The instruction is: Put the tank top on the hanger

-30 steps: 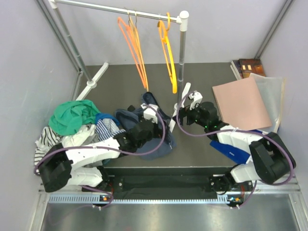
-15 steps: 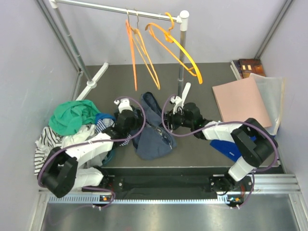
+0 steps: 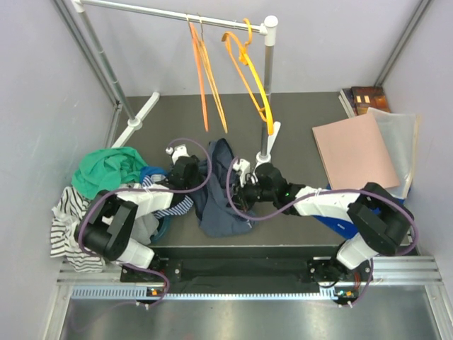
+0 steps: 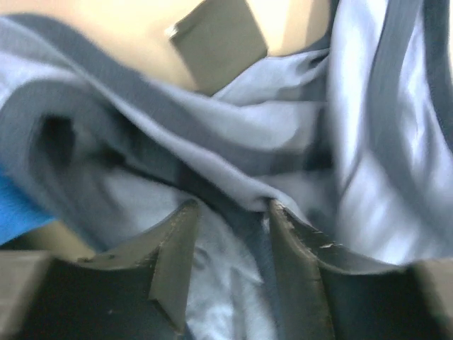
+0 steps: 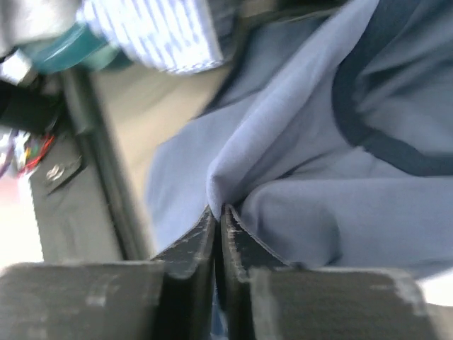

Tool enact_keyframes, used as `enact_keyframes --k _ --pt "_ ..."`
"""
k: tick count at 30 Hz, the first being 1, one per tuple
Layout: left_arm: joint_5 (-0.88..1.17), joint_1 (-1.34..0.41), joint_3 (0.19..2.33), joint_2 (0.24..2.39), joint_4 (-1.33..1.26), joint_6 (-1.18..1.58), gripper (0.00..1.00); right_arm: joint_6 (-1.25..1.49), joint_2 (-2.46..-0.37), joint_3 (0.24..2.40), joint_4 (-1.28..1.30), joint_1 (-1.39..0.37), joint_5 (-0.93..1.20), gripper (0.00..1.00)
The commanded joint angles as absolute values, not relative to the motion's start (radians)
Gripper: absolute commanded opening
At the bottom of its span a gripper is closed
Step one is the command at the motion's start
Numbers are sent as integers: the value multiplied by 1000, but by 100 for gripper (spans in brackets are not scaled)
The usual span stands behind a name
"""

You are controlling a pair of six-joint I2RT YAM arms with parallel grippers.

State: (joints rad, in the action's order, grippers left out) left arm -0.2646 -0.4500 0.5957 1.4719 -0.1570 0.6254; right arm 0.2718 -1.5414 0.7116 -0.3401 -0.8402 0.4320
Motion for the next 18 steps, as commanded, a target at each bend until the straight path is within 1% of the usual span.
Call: enact_keyframes --k 1,2,3,4,5,6,7,11,12,16,18 --pt "-218 -430 650 1503 -252 609 34 225 -1471 787 -212 -925 476 18" --pt "-213 -426 653 1512 -252 606 26 232 -1463 788 -209 -925 472 26" --pt "-206 -425 657 1516 -256 604 21 235 -1447 788 -207 -925 462 44" --pt "-204 -422 658 1516 -261 604 11 232 -1437 793 -207 -925 412 53" --pt "-201 -420 657 1513 -261 603 7 229 -1431 795 -215 -925 384 62" --pt "-199 -419 658 1509 -261 603 4 229 -1430 796 -222 -923 355 73" --pt "-198 -419 655 1499 -259 600 0 230 -1433 801 -230 -919 295 75" --pt "-202 -419 644 1461 -245 583 0 239 -1489 838 -297 -888 249 79" --pt "-204 -417 641 1451 -239 583 0 244 -1515 844 -319 -884 250 82" --pt "-219 -417 635 1414 -212 572 0 241 -1609 903 -373 -856 273 84" --pt "-235 -413 637 1405 -195 561 0 239 -1662 922 -387 -848 293 82"
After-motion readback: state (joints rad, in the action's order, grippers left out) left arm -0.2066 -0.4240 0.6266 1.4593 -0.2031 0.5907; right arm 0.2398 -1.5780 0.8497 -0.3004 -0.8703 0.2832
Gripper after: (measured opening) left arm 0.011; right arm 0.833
